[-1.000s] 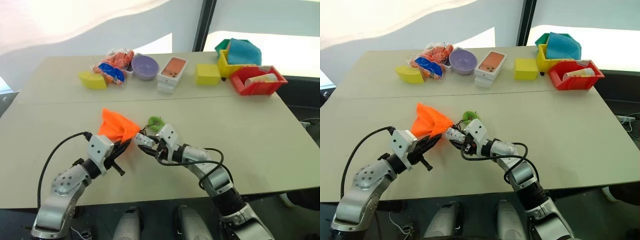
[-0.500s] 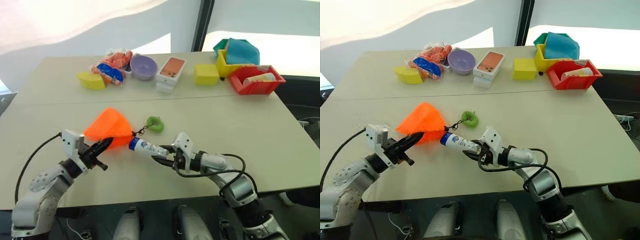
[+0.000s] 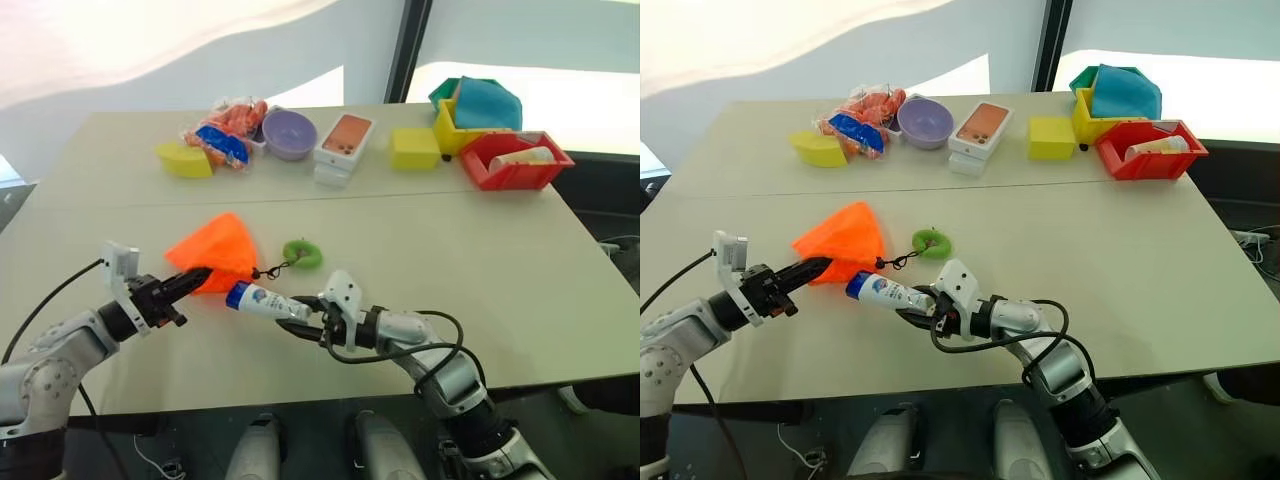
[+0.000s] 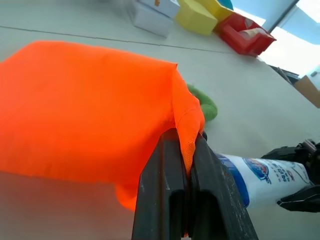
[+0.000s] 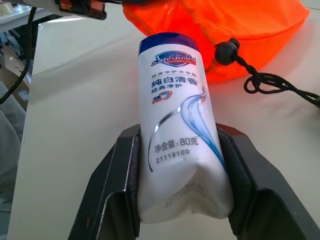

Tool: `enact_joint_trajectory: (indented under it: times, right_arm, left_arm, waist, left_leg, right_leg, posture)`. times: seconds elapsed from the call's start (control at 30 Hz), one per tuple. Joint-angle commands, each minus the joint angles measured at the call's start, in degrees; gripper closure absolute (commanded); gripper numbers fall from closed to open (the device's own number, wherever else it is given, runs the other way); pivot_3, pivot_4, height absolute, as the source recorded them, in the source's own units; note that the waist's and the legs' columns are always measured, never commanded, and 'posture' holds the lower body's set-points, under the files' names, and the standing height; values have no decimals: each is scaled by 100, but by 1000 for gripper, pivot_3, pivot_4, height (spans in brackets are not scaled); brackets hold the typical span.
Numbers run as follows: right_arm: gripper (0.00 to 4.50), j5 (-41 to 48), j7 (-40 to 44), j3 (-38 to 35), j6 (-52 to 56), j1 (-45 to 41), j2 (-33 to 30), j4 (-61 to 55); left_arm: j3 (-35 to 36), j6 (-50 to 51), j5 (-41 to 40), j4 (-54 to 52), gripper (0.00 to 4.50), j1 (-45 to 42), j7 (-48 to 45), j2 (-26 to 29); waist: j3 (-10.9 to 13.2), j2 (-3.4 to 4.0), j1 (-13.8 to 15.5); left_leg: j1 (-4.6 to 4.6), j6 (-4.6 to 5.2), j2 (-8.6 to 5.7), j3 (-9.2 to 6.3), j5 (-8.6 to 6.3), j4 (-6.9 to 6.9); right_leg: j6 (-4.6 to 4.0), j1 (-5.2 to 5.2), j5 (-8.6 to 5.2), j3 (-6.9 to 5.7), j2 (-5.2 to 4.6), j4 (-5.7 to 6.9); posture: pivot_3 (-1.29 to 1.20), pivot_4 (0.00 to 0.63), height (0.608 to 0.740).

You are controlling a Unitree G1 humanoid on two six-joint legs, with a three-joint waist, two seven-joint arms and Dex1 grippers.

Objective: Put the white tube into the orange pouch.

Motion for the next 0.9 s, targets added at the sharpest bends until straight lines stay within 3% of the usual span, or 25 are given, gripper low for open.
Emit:
enact_joint_trajectory:
  times: [0.03, 0.37, 0.9]
  right_arm:
    - [2920, 18, 31, 20, -206, -160, 153, 35]
    - [2920, -186, -360, -97, -442, -497, 538, 597]
    - [2920, -852, -1002, 303, -117, -1319, 1337, 1354]
  left_arm:
    - [-16, 25, -65, -279, 4500, 78, -106, 79]
    - [-188, -73, 38, -945, 4500, 453, -96, 84]
    - [-1171, -63, 228, -2030, 4500, 640, 66, -8]
  waist:
    - [0, 0, -4]
    - [-1, -2, -3]
    - [-1, -2, -15]
  left_leg:
    - [0, 0, 0, 1, 0, -2]
    - [0, 0, 3, 4, 0, -14]
    - [-1, 0, 4, 5, 0, -25]
  right_leg:
    - [0, -1, 0, 0, 0, 0]
    - [-1, -11, 1, 3, 1, 0]
    - [-2, -18, 1, 5, 6, 0]
  posture:
    - [0, 150, 740]
    - [0, 150, 740]
    - [0, 150, 740]
